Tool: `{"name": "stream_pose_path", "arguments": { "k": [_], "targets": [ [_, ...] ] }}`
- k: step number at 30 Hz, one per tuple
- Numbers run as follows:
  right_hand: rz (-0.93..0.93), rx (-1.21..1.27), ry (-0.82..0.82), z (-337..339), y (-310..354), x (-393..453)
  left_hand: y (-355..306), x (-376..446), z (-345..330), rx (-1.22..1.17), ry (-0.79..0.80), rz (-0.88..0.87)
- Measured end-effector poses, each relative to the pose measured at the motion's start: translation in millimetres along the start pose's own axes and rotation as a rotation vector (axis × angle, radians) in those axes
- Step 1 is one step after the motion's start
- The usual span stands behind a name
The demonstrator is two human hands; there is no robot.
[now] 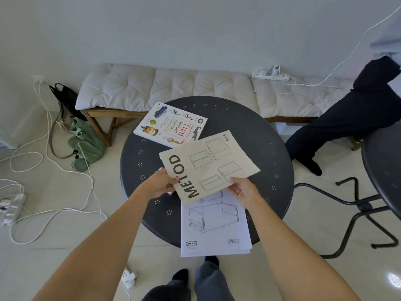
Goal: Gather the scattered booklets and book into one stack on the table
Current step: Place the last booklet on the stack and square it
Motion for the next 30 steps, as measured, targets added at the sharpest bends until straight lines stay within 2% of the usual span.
{"name": "stream_pose_path", "arguments": {
  "k": [3,7,13,17,24,30],
  "targets": [
    [0.026,0.039,-0.063,23.1,3.7,-4.3,-2.2,-11.1,24.3,0.053,0.078,0.047],
    [0.036,0.014,-0.052,46.3,2.4,-12.3,-8.4,-19.0,39.2,0.122,0.167,0.095],
    [-0.028,-0.339,0.021,53.3,-2.9,-28.3,-18.8,-26.4,41.3,0.26,0.248,0.146],
    [-0.073,-0.401,0.051,61.0,-7.1,-32.2,-22.7,-29.6,35.9,0.304,0.248,0.141],
    [-0.022,-0.223,-0.006,63.6,-26.9,-32.8,-16.4,-27.4,18.8,0.011,-0.083,-0.004],
    [-0.002,-0.021,-0.083,43.8,-43.7,-29.2,-3.8,-26.6,-19.8,-0.361,-0.327,-0.108]
  ]
}}
Point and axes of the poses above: each hand's wrist, its own x-axis towards the middle knuckle, its own z-axis out of the back of the hand, y = z × x, the point moved 1 cm from there along x, towards the middle knuckle, and after that the axes turned 14 degrees about -z, right-handed, at the moved point
